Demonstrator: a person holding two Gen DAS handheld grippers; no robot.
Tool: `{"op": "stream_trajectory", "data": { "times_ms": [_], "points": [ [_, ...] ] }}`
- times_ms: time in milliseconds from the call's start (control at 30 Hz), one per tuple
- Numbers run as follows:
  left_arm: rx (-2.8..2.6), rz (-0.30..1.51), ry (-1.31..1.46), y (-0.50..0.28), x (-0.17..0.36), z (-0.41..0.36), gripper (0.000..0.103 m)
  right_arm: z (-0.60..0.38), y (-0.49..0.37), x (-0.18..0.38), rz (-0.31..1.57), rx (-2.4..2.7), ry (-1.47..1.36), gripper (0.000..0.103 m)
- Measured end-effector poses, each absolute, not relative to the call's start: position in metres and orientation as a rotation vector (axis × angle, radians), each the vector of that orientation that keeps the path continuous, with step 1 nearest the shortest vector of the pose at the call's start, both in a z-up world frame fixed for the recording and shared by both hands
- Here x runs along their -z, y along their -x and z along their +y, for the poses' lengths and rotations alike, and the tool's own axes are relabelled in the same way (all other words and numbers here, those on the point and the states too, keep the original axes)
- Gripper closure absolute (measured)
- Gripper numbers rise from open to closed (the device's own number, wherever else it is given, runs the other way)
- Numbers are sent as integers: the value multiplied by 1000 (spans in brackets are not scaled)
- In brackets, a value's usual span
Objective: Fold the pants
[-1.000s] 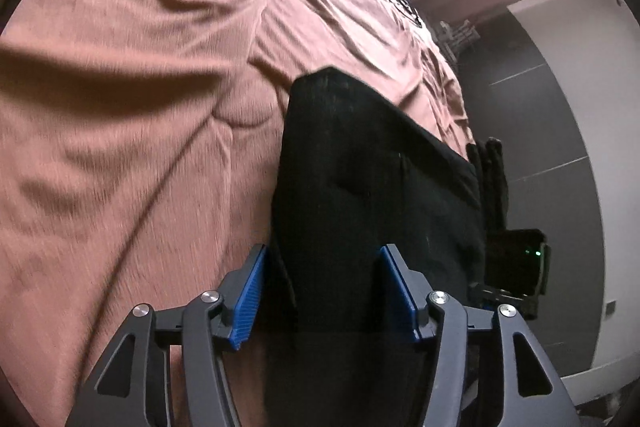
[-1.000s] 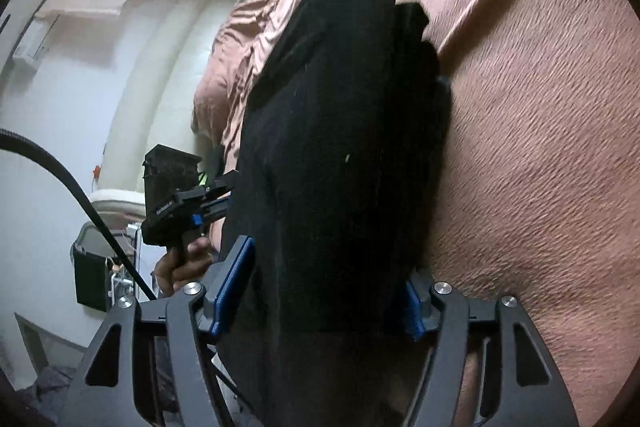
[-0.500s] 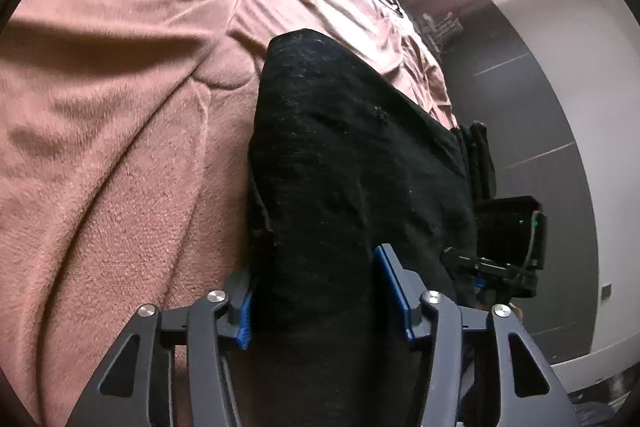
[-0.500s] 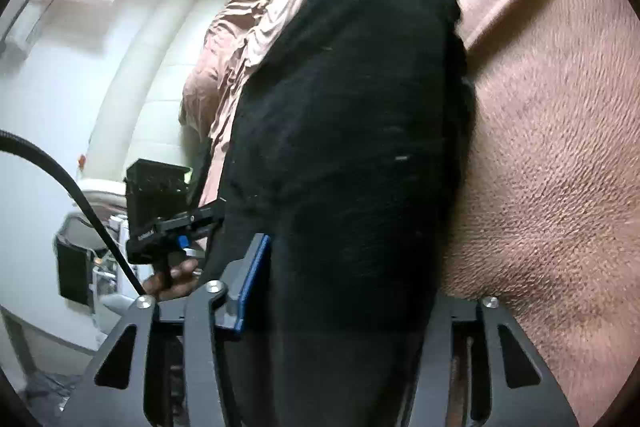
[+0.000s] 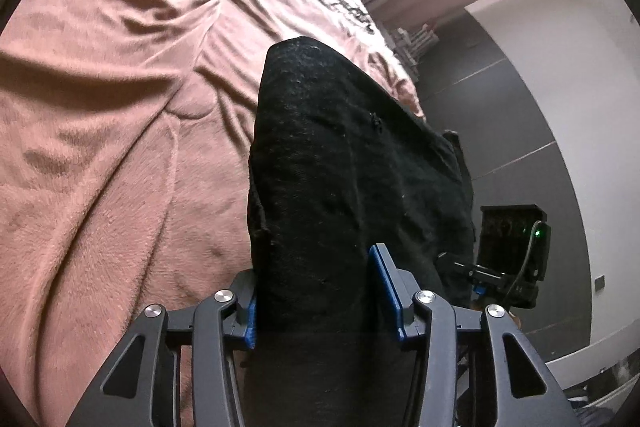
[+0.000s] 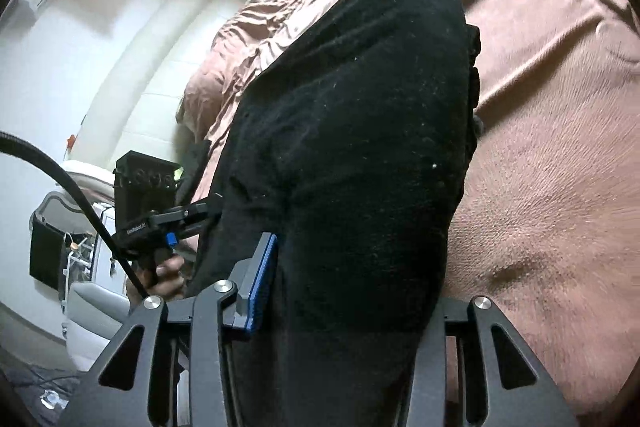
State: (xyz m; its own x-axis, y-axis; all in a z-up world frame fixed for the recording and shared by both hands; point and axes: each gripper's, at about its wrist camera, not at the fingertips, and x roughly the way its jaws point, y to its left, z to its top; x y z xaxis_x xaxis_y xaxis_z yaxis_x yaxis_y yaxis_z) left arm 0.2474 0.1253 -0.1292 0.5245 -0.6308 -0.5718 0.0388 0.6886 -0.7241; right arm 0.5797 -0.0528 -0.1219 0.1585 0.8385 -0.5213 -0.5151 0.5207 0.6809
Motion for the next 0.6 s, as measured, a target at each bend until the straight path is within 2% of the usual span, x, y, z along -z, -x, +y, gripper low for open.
{"op": "stream_trajectory", "data": {
  "times_ms": [600],
  "points": [
    [491, 830, 671, -212, 60, 94, 54, -55, -493, 79, 845, -943, -320, 64]
  ]
}}
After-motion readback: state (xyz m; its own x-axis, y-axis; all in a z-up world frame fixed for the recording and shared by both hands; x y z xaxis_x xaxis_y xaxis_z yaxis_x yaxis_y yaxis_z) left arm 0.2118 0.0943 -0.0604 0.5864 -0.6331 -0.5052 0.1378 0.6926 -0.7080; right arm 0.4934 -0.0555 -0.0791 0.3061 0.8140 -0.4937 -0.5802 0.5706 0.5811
